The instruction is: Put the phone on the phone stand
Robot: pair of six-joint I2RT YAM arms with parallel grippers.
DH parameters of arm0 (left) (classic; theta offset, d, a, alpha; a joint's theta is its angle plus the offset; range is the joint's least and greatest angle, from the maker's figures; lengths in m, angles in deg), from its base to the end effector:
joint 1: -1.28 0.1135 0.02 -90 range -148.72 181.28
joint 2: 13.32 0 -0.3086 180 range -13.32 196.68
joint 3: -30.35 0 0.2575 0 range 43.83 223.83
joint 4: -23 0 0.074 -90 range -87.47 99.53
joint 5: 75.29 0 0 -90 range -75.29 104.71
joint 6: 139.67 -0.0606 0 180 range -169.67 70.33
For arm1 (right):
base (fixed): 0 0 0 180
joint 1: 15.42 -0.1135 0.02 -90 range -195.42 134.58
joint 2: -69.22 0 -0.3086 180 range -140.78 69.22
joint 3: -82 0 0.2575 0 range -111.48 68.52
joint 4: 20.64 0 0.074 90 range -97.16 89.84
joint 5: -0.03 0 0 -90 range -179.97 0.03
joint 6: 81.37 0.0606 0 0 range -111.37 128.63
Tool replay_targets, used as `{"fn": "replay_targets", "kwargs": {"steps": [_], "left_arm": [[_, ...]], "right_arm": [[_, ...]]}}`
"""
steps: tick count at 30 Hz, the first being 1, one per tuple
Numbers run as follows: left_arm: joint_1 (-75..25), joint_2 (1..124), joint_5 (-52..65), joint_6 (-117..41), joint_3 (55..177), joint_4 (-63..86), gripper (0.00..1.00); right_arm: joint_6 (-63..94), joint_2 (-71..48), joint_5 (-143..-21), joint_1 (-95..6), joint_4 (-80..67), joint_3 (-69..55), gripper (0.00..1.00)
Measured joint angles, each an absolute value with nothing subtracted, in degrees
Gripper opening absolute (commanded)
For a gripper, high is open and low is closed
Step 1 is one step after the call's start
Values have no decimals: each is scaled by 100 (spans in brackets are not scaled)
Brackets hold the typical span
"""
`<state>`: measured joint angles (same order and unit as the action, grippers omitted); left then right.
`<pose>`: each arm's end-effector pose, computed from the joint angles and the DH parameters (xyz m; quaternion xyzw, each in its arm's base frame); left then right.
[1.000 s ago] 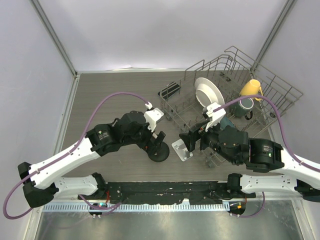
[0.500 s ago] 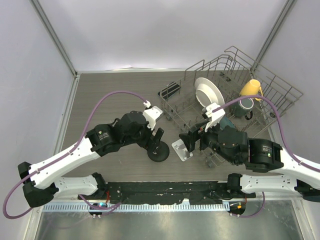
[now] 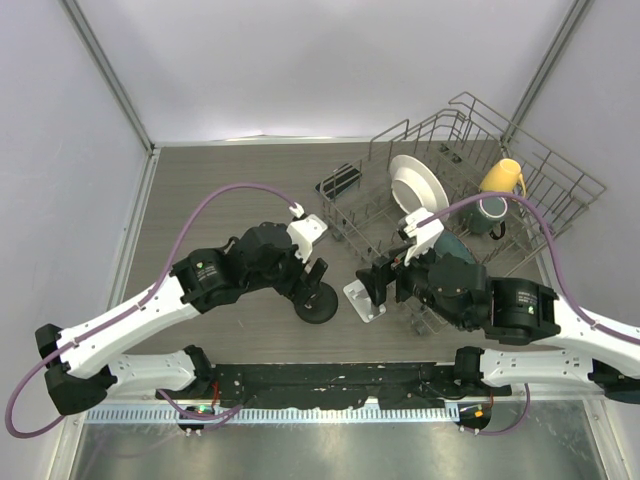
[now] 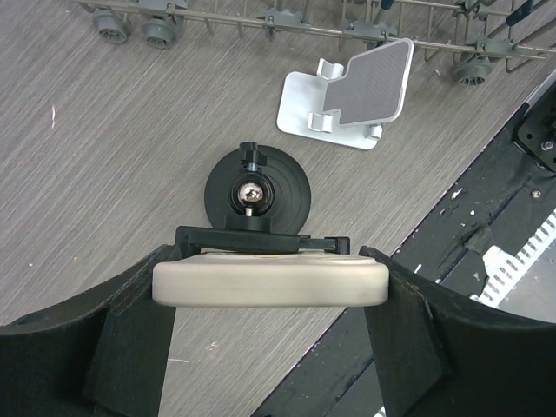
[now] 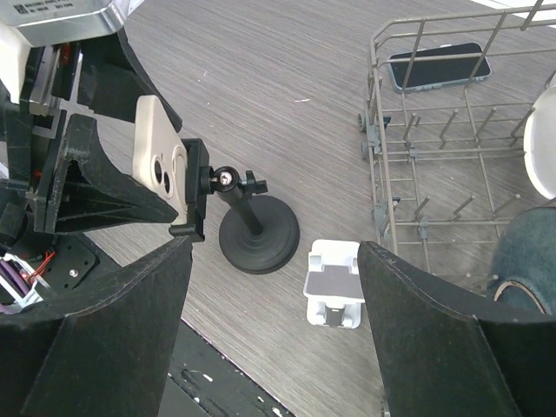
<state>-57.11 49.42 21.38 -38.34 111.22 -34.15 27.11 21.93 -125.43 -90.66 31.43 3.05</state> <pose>0.1253 -0.1902 0.3835 0.3368 0.8362 -0.2025 0.3825 0.0711 0.1317 0.4324 -0.2189 0.7708 0.2256 0.5541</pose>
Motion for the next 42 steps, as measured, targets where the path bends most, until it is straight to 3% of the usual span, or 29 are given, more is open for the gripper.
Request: {"fn": "replay_targets", "kwargs": {"steps": [11, 22, 32, 42], "left_arm": [[-5615, 5068, 3391, -3370, 11441, -3923, 0], [-4231, 5779, 4547, -3016, 12121, -3783, 0], [-3499, 6968, 4477, -3062, 13024, -2731, 0], [-2830, 7534, 3987, -3246, 13078, -2025, 0]], "right_arm": [[2711, 2113, -12523, -9066, 3097, 370, 82], [2713, 2189, -12521, -9066, 3058, 478, 82], [2729, 2550, -12639, -9066, 3069, 744, 85], [2687, 2510, -12725, -9066, 3064, 768, 86]]}}
